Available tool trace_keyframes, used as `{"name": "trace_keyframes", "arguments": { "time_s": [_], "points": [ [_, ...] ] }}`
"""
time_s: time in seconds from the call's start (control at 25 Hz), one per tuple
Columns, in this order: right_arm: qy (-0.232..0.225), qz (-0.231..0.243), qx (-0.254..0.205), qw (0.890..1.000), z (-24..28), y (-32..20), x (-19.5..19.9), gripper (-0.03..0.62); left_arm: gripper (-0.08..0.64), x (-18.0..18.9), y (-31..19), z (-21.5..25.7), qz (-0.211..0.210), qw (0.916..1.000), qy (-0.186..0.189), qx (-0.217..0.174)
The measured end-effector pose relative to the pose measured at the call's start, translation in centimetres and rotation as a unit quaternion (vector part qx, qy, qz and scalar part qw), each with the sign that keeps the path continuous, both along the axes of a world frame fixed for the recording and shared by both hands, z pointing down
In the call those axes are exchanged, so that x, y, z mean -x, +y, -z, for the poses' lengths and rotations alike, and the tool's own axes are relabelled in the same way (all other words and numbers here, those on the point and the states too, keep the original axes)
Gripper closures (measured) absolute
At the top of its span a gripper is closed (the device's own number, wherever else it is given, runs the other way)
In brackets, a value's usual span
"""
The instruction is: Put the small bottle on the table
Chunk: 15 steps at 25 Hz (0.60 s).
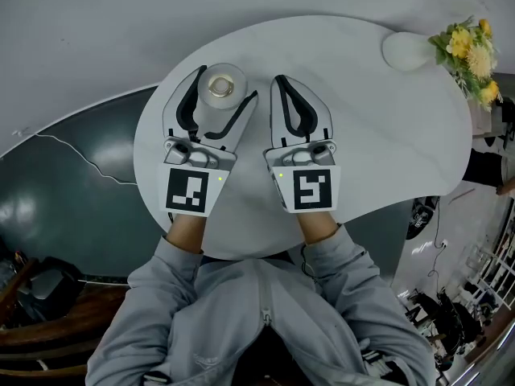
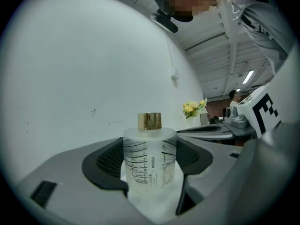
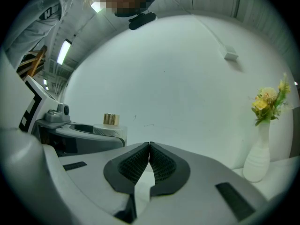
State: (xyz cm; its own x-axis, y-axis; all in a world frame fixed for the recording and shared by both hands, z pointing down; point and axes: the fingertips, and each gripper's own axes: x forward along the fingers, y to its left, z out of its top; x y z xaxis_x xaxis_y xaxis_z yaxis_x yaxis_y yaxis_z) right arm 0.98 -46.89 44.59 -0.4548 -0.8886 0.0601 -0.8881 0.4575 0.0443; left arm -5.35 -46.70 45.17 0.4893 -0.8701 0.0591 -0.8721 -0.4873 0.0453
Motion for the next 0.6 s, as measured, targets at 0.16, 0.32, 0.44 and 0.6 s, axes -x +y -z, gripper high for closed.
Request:
{"name": "trace_keyframes", "arguments": {
  "time_s": [0.16, 0.32, 0.44, 0.6],
  "points": [
    [0.002, -0.001, 0.005, 1.000, -1.2, -0.3, -0.4, 0.565, 0.230, -0.1, -0.8, -1.4, 0.008, 0.9999, 0.009, 0.011],
    [0.006, -0.003, 0.008, 1.000, -2.4, -0.8, -0.7, 0.565, 0.229, -0.3, -1.5, -2.7, 0.012, 0.9998, 0.006, 0.017],
    [0.008, -0.004, 0.013, 1.000, -3.3, -1.0, -0.8, 0.565, 0.230, -0.5, -1.8, -3.9, 0.011, 0.9997, -0.007, 0.019],
    [0.013, -0.007, 0.024, 1.000, -4.6, -1.0, -1.1, 0.565, 0.230, -1.1, -1.9, -5.4, 0.009, 0.9994, -0.014, 0.030]
  ]
}}
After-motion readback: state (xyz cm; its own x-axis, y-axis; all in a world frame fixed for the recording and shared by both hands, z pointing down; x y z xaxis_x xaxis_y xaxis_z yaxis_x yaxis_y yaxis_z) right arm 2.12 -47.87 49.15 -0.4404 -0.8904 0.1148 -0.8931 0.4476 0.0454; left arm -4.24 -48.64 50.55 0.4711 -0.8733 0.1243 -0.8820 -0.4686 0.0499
